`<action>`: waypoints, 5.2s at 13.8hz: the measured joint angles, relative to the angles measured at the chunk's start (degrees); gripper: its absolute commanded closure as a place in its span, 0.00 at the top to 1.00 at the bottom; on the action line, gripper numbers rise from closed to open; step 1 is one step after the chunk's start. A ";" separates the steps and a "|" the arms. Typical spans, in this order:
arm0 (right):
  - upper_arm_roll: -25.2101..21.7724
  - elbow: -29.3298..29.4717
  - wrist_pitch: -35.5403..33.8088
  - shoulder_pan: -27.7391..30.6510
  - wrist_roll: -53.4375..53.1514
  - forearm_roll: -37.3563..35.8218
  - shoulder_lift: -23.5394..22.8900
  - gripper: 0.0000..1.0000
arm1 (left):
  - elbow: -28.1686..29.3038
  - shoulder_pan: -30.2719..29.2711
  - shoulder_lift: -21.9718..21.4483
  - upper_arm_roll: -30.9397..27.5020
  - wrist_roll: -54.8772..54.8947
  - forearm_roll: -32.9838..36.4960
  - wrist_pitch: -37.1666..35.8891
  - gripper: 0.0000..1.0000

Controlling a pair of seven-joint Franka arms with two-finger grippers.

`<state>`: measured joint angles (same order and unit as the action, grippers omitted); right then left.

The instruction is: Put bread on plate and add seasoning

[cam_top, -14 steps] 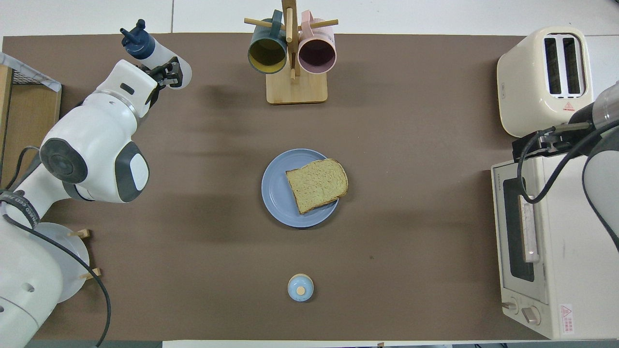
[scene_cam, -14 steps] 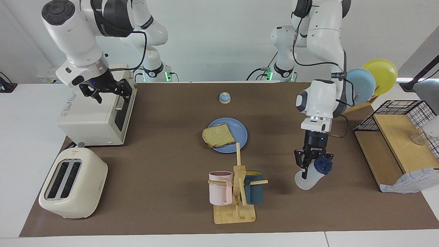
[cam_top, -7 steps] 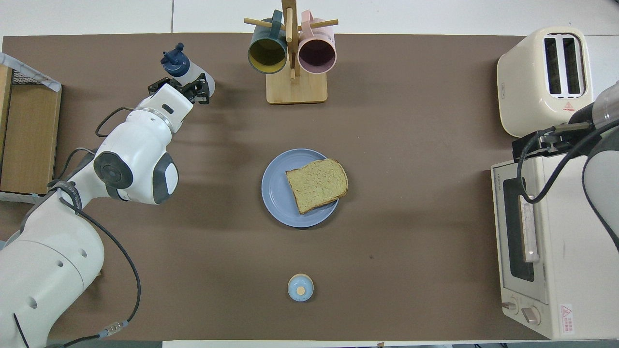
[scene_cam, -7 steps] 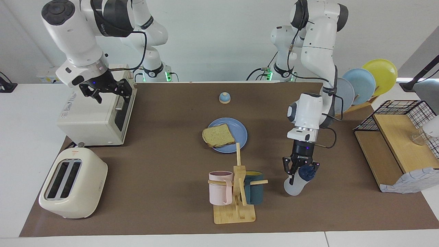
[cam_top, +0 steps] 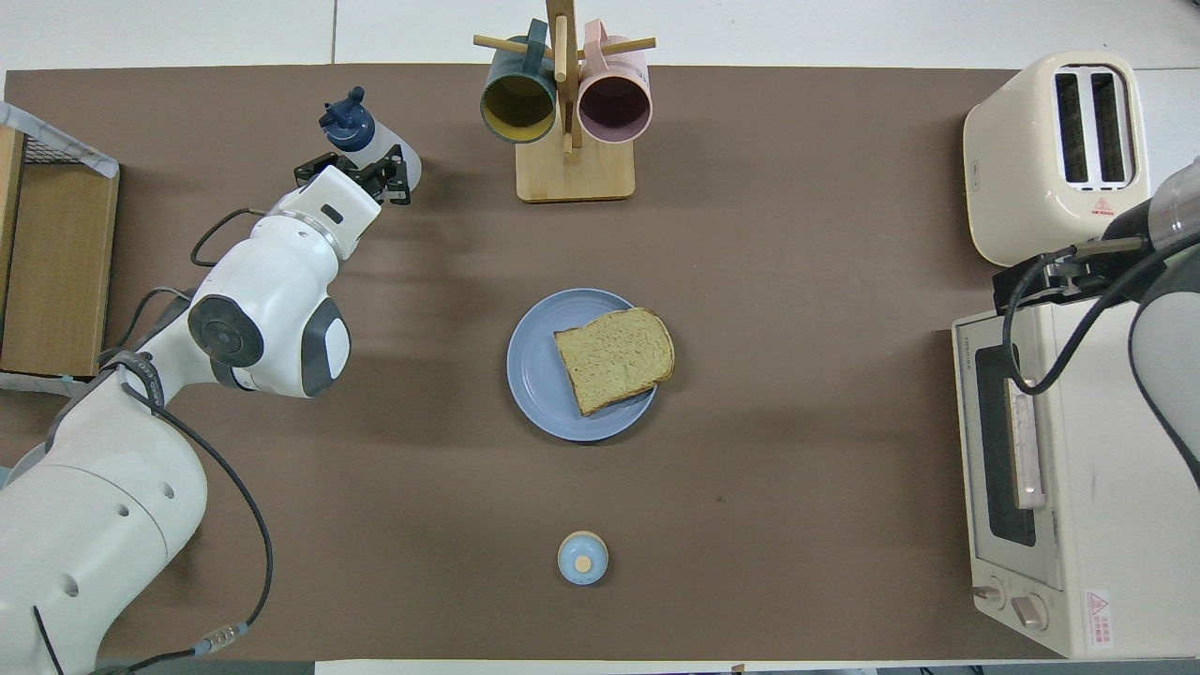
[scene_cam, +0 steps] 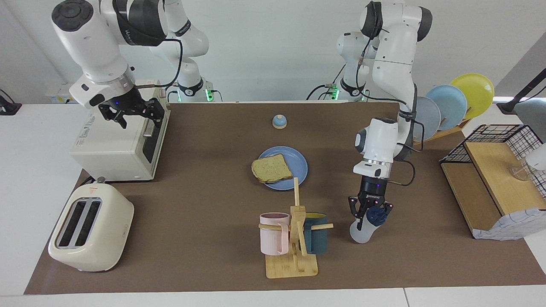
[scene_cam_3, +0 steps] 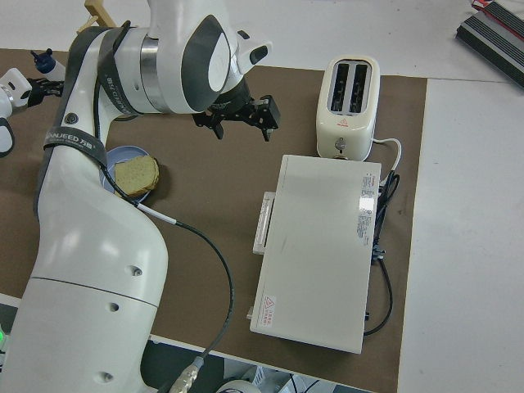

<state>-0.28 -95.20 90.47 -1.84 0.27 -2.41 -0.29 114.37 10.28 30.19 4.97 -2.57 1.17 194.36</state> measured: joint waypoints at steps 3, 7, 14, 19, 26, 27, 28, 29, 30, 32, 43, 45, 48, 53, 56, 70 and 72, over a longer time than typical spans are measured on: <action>0.00 0.00 0.00 0.00 0.00 0.00 0.00 1.00 | 0.00 0.00 0.55 0.00 0.04 0.00 0.00 0.65; 0.00 0.00 0.00 0.00 0.00 0.00 0.00 1.00 | 0.01 0.00 0.87 -0.01 0.11 0.00 0.33 1.00; 0.00 0.00 0.00 0.00 0.00 0.00 0.00 1.00 | 4.16 -0.11 1.23 -0.30 1.16 0.01 3.65 1.00; 0.00 0.00 0.00 0.00 0.00 0.00 0.00 1.00 | 15.78 -0.71 -6.44 -0.28 3.97 0.03 6.00 1.00; 0.00 0.00 0.00 0.00 0.00 0.00 0.00 1.00 | 21.32 6.94 -29.54 0.35 -7.73 0.04 -24.75 1.00; 0.00 0.00 0.00 0.00 0.00 0.00 0.00 1.00 | 19.95 7.86 -31.96 0.38 -9.48 0.03 -31.62 1.00; 0.00 0.00 0.00 0.00 0.00 0.00 0.00 1.00 | 16.99 8.50 -33.91 0.40 -11.07 0.02 -39.77 1.00; 0.00 0.00 0.00 0.00 0.00 0.00 0.00 1.00 | 13.17 8.82 -35.20 0.40 -12.35 0.01 -47.65 1.00; 0.00 0.00 0.00 0.00 0.00 0.00 0.00 1.00 | 8.70 8.91 -36.07 0.40 -13.40 0.01 -55.56 1.00; 0.00 0.00 0.00 0.00 0.00 0.00 0.00 1.00 | 0.10 8.86 -36.69 0.17 -14.29 -0.01 -69.75 1.00; 0.00 0.00 0.00 0.00 0.00 0.00 0.00 1.00 | -16.38 -12.09 -36.81 -2.07 19.80 -1.49 -107.33 1.00; 0.00 0.00 0.00 0.00 0.00 0.00 0.00 1.00 | -16.39 -12.07 -36.83 -1.49 20.09 -1.45 -107.38 1.00; 0.00 0.00 0.00 0.00 0.00 0.00 0.00 1.00 | -16.61 -12.06 -37.31 -0.88 20.08 -0.45 -107.27 1.00; 0.00 0.00 0.00 0.00 0.00 0.00 0.00 1.00 | -17.42 -12.00 -37.92 -0.83 7.82 -0.39 -103.14 1.00; 0.01 0.02 0.03 0.00 0.00 0.00 0.15 1.00 | -21.68 -10.66 -36.80 -1.24 -0.47 -0.42 -107.47 1.00; 0.00 0.01 0.03 0.00 0.00 0.00 0.33 1.00 | -23.10 -5.26 -32.99 -4.82 0.79 -0.52 -109.11 1.00; 0.00 0.01 0.03 0.00 0.00 0.00 0.33 1.00 | -22.97 -5.28 -32.99 -4.67 0.88 -0.52 -108.51 1.00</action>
<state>-0.28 -95.19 90.50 -1.84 0.28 -2.41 0.05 91.39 5.00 -2.80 0.30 -1.68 0.65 85.85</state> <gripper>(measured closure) 0.000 0.000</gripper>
